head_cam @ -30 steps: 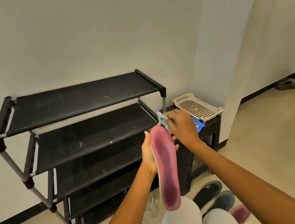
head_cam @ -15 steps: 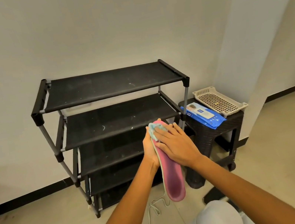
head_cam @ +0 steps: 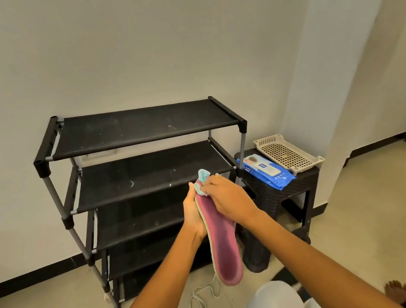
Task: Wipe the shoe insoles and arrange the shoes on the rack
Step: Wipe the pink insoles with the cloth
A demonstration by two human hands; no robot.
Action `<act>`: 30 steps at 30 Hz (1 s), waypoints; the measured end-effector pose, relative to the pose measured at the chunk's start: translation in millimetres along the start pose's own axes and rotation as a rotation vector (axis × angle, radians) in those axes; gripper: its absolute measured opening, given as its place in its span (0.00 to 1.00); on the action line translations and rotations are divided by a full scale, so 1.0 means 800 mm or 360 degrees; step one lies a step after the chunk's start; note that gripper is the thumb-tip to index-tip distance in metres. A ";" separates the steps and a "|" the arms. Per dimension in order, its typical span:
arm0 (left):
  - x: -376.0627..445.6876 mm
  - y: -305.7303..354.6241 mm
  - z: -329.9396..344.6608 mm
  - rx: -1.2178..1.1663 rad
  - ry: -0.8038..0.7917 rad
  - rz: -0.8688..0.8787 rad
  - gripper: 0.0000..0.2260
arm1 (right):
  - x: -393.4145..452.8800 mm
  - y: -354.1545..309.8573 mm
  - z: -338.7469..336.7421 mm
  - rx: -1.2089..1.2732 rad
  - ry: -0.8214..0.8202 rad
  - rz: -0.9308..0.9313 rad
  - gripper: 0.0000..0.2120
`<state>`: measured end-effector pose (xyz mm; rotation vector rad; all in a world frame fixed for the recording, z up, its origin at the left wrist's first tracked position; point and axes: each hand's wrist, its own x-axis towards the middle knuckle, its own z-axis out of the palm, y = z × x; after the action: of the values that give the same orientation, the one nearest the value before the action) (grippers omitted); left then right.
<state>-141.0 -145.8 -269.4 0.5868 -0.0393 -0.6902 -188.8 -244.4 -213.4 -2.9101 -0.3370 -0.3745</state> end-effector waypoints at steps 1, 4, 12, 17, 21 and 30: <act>-0.001 -0.001 0.003 -0.0005 -0.0009 -0.0001 0.24 | 0.004 -0.002 -0.002 -0.0006 0.0037 0.0054 0.17; 0.001 0.006 0.006 0.0061 -0.0027 0.0017 0.25 | 0.011 -0.004 -0.011 0.0105 0.0278 0.0224 0.16; 0.000 0.028 0.002 0.0061 0.0002 0.0105 0.24 | -0.008 -0.035 0.018 -0.0137 0.0577 -0.0031 0.07; -0.005 0.012 0.014 -0.0002 -0.0004 0.0058 0.25 | 0.016 0.003 -0.003 -0.0346 0.0635 0.0262 0.08; -0.003 0.011 0.011 -0.0023 0.0000 0.0032 0.26 | 0.011 -0.015 0.008 -0.0261 0.0631 0.0399 0.05; -0.001 -0.012 0.000 -0.0054 -0.0021 -0.0024 0.25 | -0.009 0.018 0.010 -0.0323 0.0526 0.0208 0.09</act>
<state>-147.2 -151.7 -274.4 0.5506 -0.0357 -0.7079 -190.5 -258.2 -225.1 -2.9679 -0.0607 -0.8995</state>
